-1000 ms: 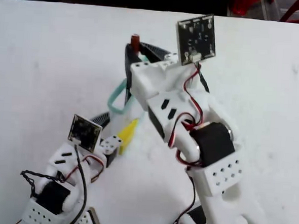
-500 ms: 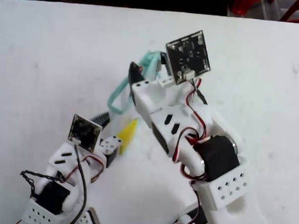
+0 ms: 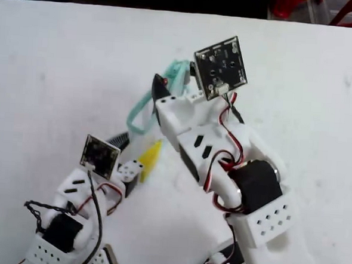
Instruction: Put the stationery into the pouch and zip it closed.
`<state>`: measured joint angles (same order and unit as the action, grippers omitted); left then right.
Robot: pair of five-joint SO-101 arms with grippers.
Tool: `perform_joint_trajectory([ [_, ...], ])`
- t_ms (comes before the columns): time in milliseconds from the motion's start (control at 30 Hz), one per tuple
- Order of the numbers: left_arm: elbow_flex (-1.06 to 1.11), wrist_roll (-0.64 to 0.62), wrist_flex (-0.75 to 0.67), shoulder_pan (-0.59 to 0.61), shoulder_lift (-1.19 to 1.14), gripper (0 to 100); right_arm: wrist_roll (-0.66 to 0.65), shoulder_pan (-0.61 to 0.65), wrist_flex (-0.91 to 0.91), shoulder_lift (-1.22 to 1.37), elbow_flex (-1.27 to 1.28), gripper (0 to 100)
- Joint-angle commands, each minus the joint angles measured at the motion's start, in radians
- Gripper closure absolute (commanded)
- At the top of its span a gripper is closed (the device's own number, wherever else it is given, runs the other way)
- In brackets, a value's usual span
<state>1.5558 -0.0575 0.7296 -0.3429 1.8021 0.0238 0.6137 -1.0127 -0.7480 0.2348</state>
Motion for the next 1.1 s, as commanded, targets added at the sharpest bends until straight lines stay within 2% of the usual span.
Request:
perform_joint_trajectory([
  [0, -0.005, 0.011, -0.014, -0.004, -0.007, 79, -0.009, 0.007, -0.05, -0.035, -0.028, 79.1],
  [633, -0.005, 0.011, -0.014, -0.005, -0.007, 79, -0.009, 0.008, 0.042, 0.084, 0.015, 79.4],
  [700, -0.005, 0.011, -0.014, -0.005, -0.007, 79, -0.009, 0.008, 0.044, 0.084, 0.017, 82.4],
  [833, -0.005, 0.011, -0.014, -0.007, -0.007, 79, -0.009, 0.007, 0.041, 0.084, 0.021, 99.2],
  [900, -0.005, 0.011, -0.014, -0.007, -0.007, 79, -0.009, 0.007, 0.021, 0.084, 0.023, 95.3],
  [1067, -0.005, 0.011, -0.014, -0.008, -0.007, 79, -0.009, 0.002, 0.01, 0.076, 0.015, 97.9],
])
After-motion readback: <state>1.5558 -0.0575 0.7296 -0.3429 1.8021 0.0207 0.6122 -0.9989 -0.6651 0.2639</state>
